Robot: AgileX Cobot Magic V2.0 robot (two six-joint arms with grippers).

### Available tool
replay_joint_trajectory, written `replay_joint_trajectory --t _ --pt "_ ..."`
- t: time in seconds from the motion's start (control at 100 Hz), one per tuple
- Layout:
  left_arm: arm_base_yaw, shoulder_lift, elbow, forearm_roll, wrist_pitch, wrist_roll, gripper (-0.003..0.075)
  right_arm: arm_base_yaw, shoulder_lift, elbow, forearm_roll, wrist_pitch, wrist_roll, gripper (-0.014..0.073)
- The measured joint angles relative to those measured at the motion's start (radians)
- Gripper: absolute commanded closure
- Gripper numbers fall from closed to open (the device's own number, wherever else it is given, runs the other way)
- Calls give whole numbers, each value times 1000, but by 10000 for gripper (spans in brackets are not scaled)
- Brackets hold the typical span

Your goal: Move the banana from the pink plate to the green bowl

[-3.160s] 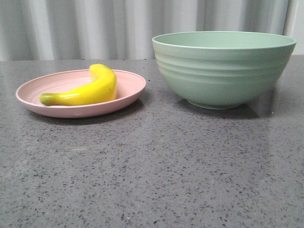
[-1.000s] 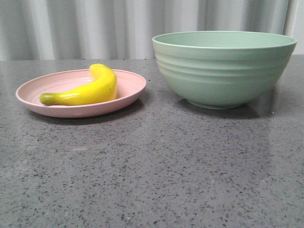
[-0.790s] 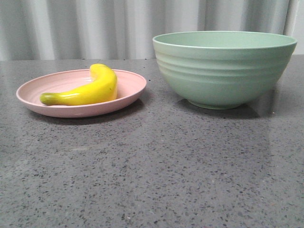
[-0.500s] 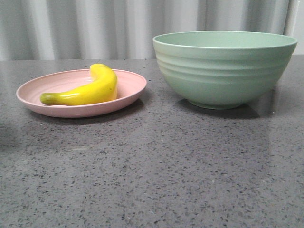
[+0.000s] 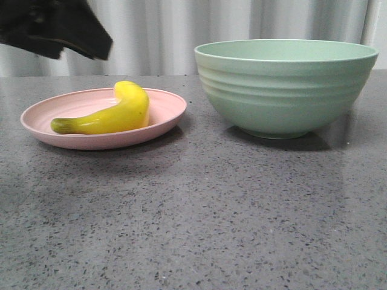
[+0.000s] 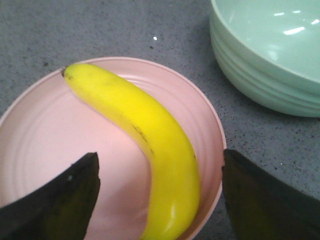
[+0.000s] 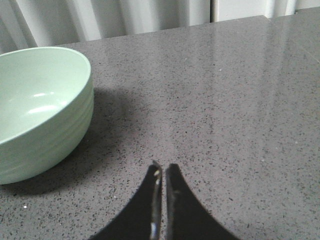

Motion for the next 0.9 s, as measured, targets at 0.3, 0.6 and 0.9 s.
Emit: replay_joint_trajectory --t 0.3,0.6,0.9 --pt "0 205 -193 -78 194 0 260 0 0 0 0 1 0 666" --pt "0 313 -260 -90 306 0 260 0 0 0 0 1 0 666" --pt "0 339 -261 -92 320 0 330 0 0 0 0 1 0 666"
